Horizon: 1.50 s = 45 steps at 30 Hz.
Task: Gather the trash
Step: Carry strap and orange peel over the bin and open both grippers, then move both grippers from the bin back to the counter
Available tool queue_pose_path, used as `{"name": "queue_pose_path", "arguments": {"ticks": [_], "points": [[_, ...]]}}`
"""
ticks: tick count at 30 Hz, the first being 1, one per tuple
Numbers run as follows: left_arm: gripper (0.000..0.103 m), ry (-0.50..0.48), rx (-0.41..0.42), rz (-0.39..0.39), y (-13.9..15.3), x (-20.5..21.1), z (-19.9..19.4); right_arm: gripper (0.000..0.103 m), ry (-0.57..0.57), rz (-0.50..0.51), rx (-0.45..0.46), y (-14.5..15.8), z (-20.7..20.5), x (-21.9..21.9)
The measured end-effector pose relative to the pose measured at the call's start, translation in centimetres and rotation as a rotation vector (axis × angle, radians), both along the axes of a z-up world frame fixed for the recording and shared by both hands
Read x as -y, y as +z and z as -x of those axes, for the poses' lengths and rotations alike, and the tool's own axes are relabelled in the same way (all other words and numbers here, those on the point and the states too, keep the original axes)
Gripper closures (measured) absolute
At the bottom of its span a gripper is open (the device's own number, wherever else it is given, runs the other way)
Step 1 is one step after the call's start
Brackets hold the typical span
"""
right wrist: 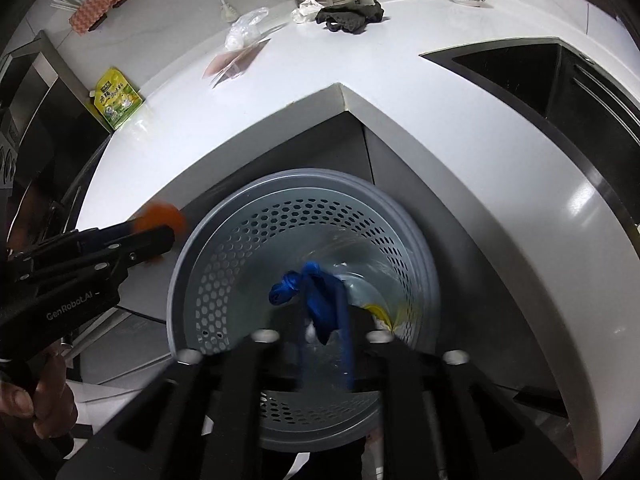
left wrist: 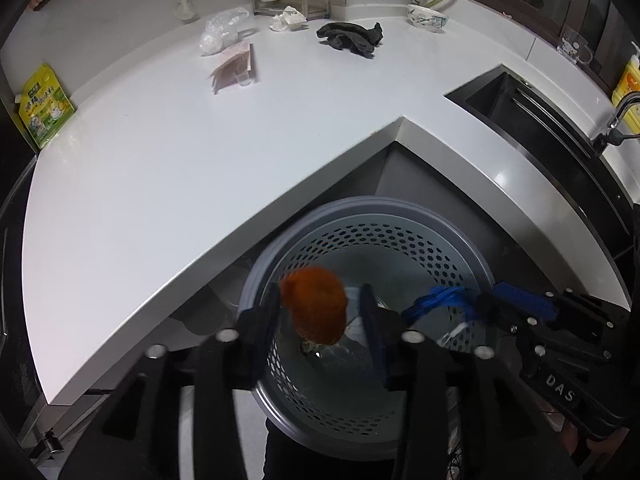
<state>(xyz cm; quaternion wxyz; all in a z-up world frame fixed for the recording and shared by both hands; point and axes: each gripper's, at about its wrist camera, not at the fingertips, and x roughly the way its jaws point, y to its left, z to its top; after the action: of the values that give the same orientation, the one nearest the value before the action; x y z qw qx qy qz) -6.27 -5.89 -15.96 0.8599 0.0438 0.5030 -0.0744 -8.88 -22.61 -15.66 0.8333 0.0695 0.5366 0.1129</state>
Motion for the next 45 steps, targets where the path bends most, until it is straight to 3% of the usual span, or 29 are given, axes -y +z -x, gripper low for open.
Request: {"name": "queue_pose_path", "arguments": {"ticks": [12, 22, 28, 34, 36, 45], "points": [[0.043, 0.044, 0.028, -0.008, 2.0, -0.5, -0.2, 0.066, 0.012, -0.023, 0.026, 1.6, -0.7, 0.7], [0.035, 0.097, 0.121, -0.014, 6.4, -0.6, -1.5, 0.060, 0.024, -0.034, 0.104, 5.2, -2.3, 1.5], [0.026, 0.150, 0.185, -0.023, 9.4, -2.3, -2.7, 0.054, 0.027, -0.054, 0.164, 7.6, -4.5, 1.8], [0.023, 0.188, 0.215, -0.028, 11.2, -4.5, -5.9, 0.050, 0.028, -0.064, 0.207, 9.1, -7.5, 0.5], [0.017, 0.192, 0.222, -0.026, 11.7, -5.2, -7.3, 0.047, 0.017, -0.060, 0.225, 9.4, -8.9, -0.1], [0.009, 0.174, 0.255, 0.010, 12.9, -8.2, -16.1, 0.038, -0.039, -0.006, 0.249, 9.5, -16.7, -2.9]]}}
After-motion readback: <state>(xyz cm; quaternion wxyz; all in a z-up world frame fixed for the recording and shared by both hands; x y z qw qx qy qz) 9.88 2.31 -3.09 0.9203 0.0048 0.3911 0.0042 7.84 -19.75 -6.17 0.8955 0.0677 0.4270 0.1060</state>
